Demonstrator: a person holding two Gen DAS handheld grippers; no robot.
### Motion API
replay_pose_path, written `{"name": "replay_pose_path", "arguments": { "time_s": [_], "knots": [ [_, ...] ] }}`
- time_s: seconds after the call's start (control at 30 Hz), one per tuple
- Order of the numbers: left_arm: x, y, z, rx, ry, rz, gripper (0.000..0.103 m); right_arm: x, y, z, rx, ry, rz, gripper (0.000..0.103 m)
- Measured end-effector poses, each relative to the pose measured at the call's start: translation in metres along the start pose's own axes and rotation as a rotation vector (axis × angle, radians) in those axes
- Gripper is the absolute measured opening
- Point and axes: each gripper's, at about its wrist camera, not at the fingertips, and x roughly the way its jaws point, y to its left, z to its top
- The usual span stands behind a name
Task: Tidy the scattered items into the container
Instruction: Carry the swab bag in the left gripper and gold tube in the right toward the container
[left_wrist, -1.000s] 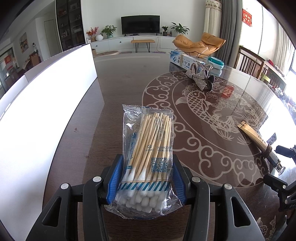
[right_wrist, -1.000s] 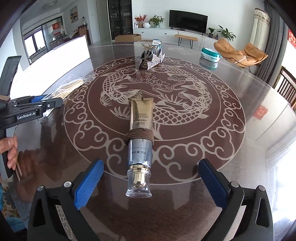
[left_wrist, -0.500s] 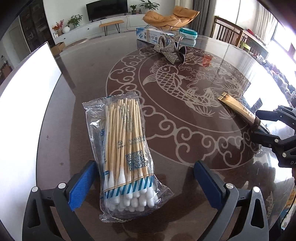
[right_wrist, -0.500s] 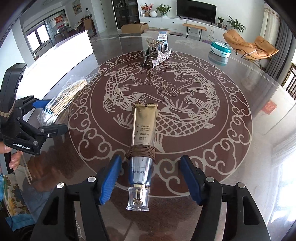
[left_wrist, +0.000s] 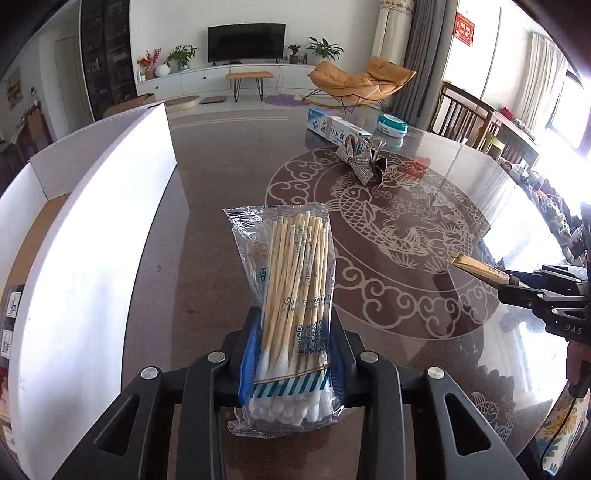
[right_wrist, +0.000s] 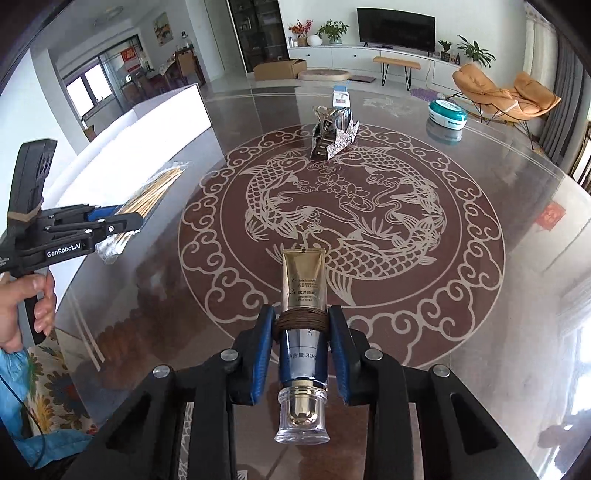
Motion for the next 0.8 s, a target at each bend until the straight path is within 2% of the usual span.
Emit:
{"name": "replay_pose_path", "arguments": {
  "time_s": [0.2,0.4,0.5,0.6,0.8],
  "knots": [
    [-0.044,-0.001,-0.015,-0.013,-0.084,-0.016,0.033,-0.021,-0.003,-0.011,0.101,-0.049,0.088,0.030],
    [-0.107,0.030,-0.014,-0.051,-0.164,-0.030,0.033,-0.046,0.014,0.007,0.096,-0.115,0.130,0.030],
    [-0.136,0.066,-0.014,-0.092,-0.199,-0.008,0.033,-0.055,0.031,0.022,0.077,-0.148,0.153,0.030],
    [-0.156,0.109,-0.018,-0.128,-0.214,0.080,0.033,-0.057,0.059,0.042,0.065,-0.167,0.214,0.030],
    [-0.169,0.216,-0.043,-0.291,-0.158,0.210,0.033,-0.042,0.163,0.094,0.003,-0.187,0.417,0.030]
  ]
}}
